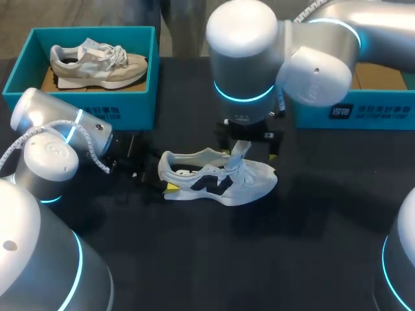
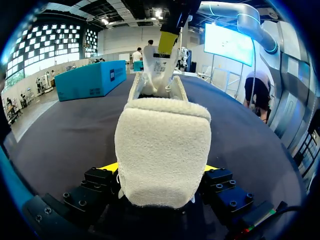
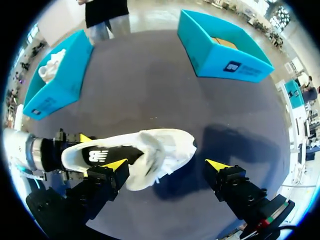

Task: Take the shoe out of the shoebox, open the shoe tongue, remove and reinsert the insole, then place the shoe into the shoebox

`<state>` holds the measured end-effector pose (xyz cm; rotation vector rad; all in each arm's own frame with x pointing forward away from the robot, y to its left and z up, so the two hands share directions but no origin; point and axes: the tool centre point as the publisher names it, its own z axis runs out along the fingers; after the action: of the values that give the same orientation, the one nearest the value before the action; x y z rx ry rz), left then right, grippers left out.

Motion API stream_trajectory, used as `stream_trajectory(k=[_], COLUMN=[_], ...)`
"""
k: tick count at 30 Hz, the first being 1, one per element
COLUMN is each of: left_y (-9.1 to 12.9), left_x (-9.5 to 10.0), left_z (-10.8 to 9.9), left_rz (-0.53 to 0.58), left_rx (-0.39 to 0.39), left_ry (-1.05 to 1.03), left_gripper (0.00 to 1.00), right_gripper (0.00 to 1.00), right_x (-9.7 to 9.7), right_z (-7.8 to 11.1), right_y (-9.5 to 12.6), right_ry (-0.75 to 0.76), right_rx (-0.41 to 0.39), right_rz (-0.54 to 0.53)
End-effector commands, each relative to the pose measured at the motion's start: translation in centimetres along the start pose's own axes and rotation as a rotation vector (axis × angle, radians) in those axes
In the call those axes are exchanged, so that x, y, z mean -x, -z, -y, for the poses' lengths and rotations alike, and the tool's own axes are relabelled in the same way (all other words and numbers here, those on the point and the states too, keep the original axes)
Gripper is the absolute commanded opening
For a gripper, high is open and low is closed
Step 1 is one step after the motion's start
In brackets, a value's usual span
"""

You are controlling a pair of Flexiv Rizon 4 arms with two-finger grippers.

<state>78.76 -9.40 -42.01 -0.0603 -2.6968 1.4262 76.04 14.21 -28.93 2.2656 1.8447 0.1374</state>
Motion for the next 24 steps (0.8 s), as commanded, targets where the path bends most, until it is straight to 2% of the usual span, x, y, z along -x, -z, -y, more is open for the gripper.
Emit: stream_trajectory(k=[1, 5, 24], left_y=[-0.48, -0.48, -0.48], left_x=[0.04, 0.04, 0.04], left_z=[-0.44, -0.44, -0.44], left_rz=[-0.001, -0.001, -0.001], left_rx=[0.004, 0.004, 0.004], left_ry=[0.001, 0.001, 0.001], left_gripper=[0.00, 0.00, 0.00], right_gripper=[1.00, 1.00, 1.00], right_x=[-1.20, -1.73, -1.73], right_z=[0.41, 0.25, 0.25], right_y=[0.90, 1.72, 1.72], right_ry=[0.178, 0.261, 0.261], right_rx=[0.044, 0.063, 0.063], right_rz=[-0.016, 0.019, 0.019])
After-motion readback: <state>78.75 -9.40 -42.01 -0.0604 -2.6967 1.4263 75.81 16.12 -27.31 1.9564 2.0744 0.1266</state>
